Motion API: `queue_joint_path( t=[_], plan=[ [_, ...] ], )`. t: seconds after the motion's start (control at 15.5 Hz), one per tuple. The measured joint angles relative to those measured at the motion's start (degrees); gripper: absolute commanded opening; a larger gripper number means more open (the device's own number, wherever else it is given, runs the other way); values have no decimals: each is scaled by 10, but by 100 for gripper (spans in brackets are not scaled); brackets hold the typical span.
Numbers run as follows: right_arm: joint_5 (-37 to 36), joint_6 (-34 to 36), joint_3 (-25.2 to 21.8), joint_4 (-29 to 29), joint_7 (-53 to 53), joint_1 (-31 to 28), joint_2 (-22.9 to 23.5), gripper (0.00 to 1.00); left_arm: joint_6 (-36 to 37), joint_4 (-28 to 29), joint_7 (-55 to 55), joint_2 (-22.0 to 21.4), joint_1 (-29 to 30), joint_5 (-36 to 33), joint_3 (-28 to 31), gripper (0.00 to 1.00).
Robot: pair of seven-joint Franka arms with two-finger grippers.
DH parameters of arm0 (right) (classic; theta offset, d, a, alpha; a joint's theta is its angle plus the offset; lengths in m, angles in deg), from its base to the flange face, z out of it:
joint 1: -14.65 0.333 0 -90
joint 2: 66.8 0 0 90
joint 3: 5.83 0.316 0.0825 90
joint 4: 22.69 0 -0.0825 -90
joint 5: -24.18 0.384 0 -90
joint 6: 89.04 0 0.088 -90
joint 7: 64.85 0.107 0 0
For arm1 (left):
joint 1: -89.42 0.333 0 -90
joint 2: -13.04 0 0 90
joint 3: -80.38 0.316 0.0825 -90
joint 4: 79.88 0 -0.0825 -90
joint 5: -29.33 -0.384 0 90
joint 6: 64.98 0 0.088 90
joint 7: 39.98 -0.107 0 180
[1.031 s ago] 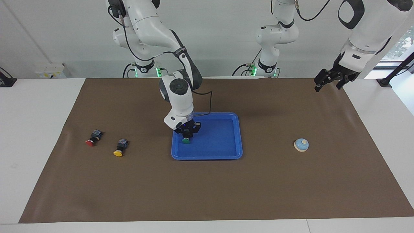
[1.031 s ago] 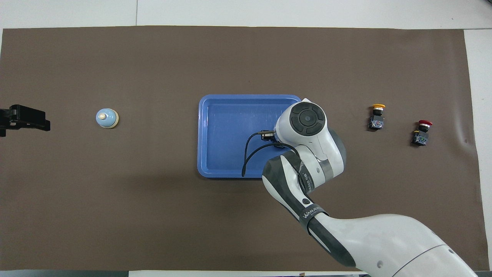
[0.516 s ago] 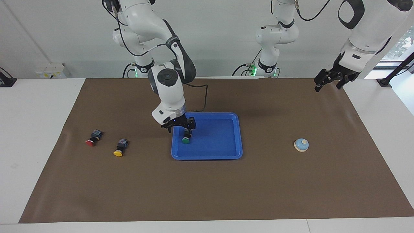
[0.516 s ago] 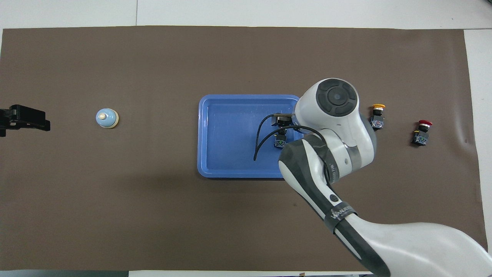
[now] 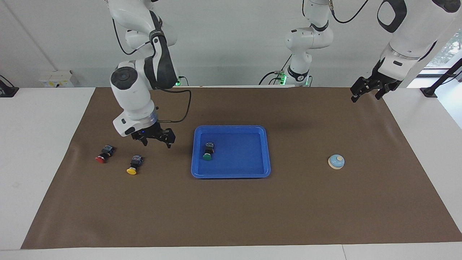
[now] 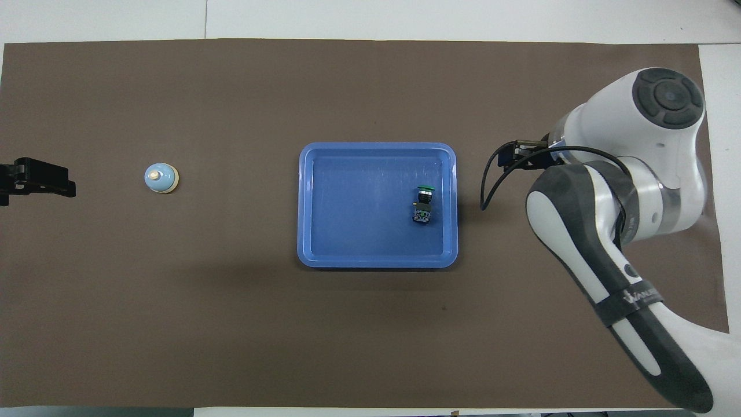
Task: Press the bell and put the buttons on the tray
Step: 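Release the green button and withdraw the right gripper, then reach the right gripper to the yellow-topped button and grasp it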
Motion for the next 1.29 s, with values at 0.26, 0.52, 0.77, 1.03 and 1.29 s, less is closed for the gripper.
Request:
queue_joint_path(
  t=[0.26,0.52,0.77,1.03,1.29],
  plan=[
    [-12,-57,0,-45,-32,-53,1,100,0,0,0,0,0,0,0,100],
    [-15,-126,0,-79,-37,-76,27,100,0,0,0,0,0,0,0,100],
    [-15,-197,1,-81,-37,-77,78,99,0,0,0,0,0,0,0,100],
    [-15,-227,2,-80,-37,-77,104,60,0,0,0,0,0,0,0,100],
    [-15,-225,2,-78,-37,-77,100,0,0,0,0,0,0,0,0,100]
  ],
)
